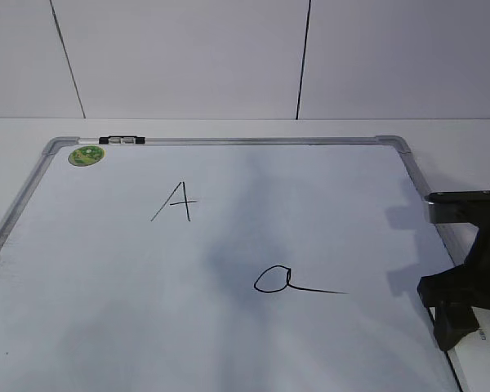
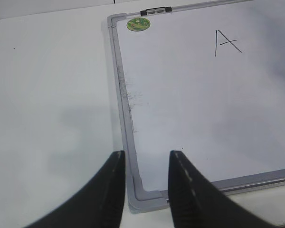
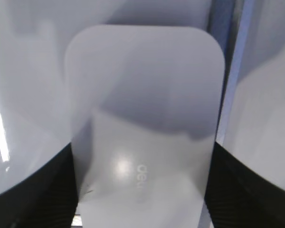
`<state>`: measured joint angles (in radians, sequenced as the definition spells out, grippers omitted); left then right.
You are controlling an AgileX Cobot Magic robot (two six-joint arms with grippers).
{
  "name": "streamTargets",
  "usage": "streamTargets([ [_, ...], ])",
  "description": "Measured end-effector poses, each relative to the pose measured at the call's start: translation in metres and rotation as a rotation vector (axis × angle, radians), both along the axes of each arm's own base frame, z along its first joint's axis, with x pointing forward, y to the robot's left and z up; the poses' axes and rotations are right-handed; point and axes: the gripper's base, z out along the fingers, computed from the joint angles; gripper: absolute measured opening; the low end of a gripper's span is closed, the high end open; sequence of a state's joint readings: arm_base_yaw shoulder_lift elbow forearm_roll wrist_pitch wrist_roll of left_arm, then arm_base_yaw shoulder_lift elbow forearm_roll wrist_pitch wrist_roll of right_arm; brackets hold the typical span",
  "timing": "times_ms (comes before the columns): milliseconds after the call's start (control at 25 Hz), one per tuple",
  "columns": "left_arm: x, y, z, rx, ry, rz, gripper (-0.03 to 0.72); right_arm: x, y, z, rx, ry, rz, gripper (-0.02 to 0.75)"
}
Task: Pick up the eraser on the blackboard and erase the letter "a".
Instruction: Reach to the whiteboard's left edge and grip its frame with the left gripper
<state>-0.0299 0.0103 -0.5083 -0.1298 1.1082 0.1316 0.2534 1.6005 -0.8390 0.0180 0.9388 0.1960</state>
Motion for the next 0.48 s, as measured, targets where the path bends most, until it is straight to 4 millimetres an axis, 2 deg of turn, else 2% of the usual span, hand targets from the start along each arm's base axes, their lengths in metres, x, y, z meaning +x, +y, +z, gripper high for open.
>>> streamTargets([
  [480, 0.0000, 0.0000, 0.0000, 0.000, 0.000, 0.000, 0.239, -0.0005, 0.0000, 0.0009, 0.001, 0.000, -0.001, 0.575],
])
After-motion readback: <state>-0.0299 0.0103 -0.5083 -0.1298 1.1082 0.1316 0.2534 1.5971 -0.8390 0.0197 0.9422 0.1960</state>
